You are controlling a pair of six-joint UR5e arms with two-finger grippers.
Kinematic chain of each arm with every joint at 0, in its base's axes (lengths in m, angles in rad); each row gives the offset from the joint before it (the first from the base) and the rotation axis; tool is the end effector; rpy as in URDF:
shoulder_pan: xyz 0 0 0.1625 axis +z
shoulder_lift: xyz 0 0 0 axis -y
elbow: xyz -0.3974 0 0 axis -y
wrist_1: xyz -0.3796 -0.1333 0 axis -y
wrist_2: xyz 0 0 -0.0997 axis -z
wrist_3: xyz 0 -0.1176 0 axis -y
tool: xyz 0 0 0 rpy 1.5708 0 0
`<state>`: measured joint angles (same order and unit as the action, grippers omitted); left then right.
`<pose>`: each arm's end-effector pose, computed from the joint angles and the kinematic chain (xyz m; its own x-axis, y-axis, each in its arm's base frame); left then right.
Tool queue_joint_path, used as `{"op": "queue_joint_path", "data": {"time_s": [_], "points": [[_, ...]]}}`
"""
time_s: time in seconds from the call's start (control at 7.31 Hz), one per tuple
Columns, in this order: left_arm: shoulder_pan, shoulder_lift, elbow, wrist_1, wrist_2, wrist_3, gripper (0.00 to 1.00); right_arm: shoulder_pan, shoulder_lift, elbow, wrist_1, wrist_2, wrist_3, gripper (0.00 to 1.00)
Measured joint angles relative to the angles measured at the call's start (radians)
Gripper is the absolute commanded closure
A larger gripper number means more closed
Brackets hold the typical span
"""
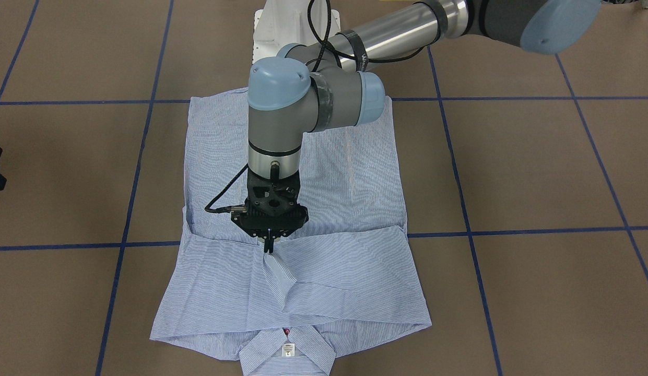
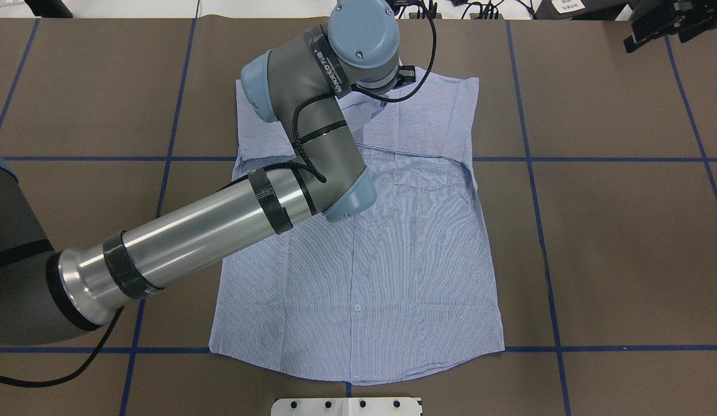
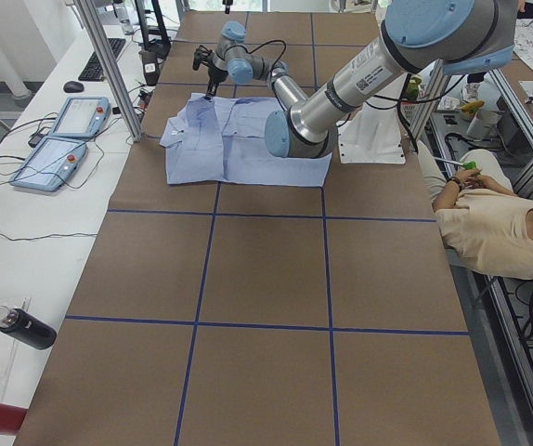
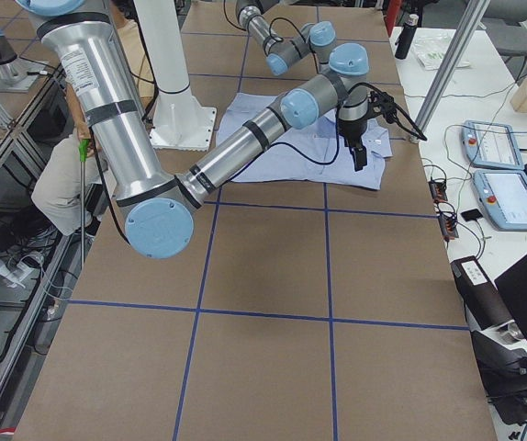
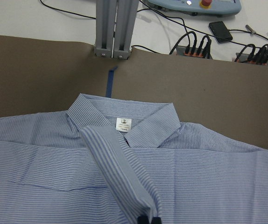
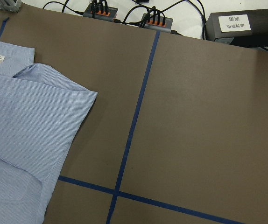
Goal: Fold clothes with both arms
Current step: 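Fold the held sleeve across the shirt's chest with the left gripper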
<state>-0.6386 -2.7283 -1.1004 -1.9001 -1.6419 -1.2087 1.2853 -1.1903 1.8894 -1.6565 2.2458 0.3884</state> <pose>0.5756 -0.5829 0.0583 0.5887 0.0030 -0.8083 0.3609 0.8938 0.2662 -0.1038 -0.5662 0.3049 0.6868 -0.2258 0.6909 -0.0322 0.9401 0.3393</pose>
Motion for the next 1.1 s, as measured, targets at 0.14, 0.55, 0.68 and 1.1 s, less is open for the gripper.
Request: {"op": "queue_joint_path", "data": {"time_s": [0.14, 0.55, 0.68, 1.1], "points": [[0.02, -0.022, 0.041, -0.032, 0.005, -0.019, 0.0, -0.001, 0.0, 0.0, 0.0, 0.0, 0.001, 0.0], [0.051, -0.086, 0.146, -0.122, 0.005, -0.059, 0.0, -0.002, 0.002, 0.002, 0.001, 0.0, 0.009, 0.0], [0.051, -0.088, 0.143, -0.125, 0.001, -0.044, 0.0, -0.009, 0.005, 0.006, 0.001, 0.0, 0.036, 0.0], [0.045, 0.096, -0.108, -0.063, -0.025, 0.076, 0.0, -0.155, 0.011, 0.121, 0.017, -0.08, 0.319, 0.0]]}}
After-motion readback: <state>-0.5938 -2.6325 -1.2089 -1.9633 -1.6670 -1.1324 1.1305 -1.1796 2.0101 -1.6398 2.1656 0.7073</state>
